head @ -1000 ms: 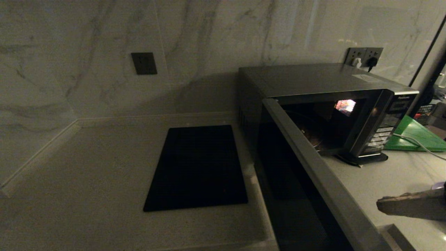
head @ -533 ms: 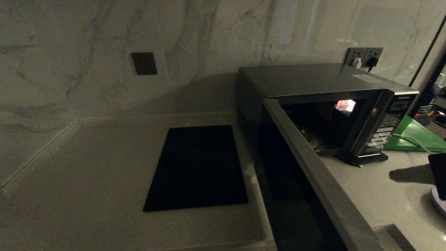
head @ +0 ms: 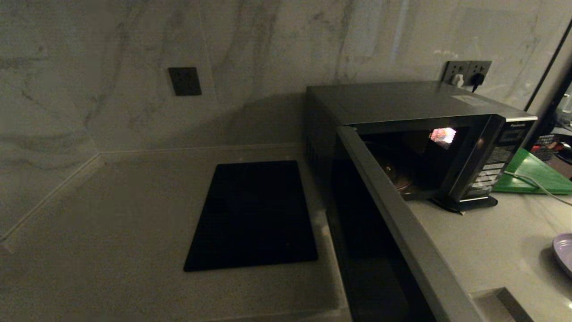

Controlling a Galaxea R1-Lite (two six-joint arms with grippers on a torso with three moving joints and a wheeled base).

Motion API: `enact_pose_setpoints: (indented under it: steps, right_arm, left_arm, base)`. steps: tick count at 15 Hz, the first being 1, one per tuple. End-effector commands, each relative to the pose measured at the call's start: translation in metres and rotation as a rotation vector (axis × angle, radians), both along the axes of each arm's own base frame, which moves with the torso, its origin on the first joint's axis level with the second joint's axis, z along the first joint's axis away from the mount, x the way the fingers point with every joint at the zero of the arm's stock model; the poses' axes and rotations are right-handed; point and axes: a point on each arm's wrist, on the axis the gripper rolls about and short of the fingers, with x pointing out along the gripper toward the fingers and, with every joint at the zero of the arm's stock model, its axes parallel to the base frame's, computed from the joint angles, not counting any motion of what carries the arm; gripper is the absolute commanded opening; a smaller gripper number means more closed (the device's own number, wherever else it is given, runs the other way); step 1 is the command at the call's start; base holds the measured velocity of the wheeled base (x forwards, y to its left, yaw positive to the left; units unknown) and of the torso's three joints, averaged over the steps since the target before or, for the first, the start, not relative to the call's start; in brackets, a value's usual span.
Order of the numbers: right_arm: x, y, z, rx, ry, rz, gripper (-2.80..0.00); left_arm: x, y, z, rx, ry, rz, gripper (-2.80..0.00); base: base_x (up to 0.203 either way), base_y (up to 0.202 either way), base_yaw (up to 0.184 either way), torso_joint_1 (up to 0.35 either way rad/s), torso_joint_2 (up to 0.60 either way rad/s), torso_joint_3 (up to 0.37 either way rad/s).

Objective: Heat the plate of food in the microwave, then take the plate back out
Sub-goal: Put the plate in the microwave oven

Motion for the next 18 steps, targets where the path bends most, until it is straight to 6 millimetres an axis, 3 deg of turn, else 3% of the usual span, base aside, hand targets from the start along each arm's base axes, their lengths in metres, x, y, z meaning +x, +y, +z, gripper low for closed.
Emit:
enact_pose_setpoints:
  steps: [1, 2, 3, 10, 14, 18]
  right_arm:
    - [0.019, -0.038, -0.023, 0.111, 0.025, -0.220, -2.80]
    - [0.022, -0.051, -0.030, 0.146, 0.032, -0.282, -2.80]
    - [0.023, -0.063, -0.036, 0.187, 0.032, -0.315, 0.00]
    - [0.001, -0.139, -0.060, 0.538, -0.083, -0.412, 0.00]
    - [-0.012, -0.197, -0.082, 0.633, -0.148, -0.638, 0.00]
    - [-0.009, -0.216, -0.102, 0.716, -0.145, -0.783, 0.00]
  left_arm:
    - [0.000, 0.000, 0.000, -0.001, 0.001, 0.001, -2.80]
    - [0.000, 0.000, 0.000, -0.001, 0.001, 0.001, -2.80]
    - [0.000, 0.000, 0.000, -0.001, 0.001, 0.001, -2.80]
    - [0.000, 0.000, 0.000, -0.001, 0.001, 0.001, -2.80]
    - [0.000, 0.000, 0.000, -0.001, 0.001, 0.001, -2.80]
    - [0.000, 0.000, 0.000, -0.001, 0.001, 0.001, -2.80]
  base:
    - [0.000, 0.000, 0.000, 0.000, 0.00, 0.000]
    - [0.000, 0.000, 0.000, 0.000, 0.00, 0.000]
    - [0.000, 0.000, 0.000, 0.000, 0.00, 0.000]
    - [0.000, 0.000, 0.000, 0.000, 0.00, 0.000]
    - [0.000, 0.000, 0.000, 0.000, 0.00, 0.000]
    - [0.000, 0.000, 0.000, 0.000, 0.00, 0.000]
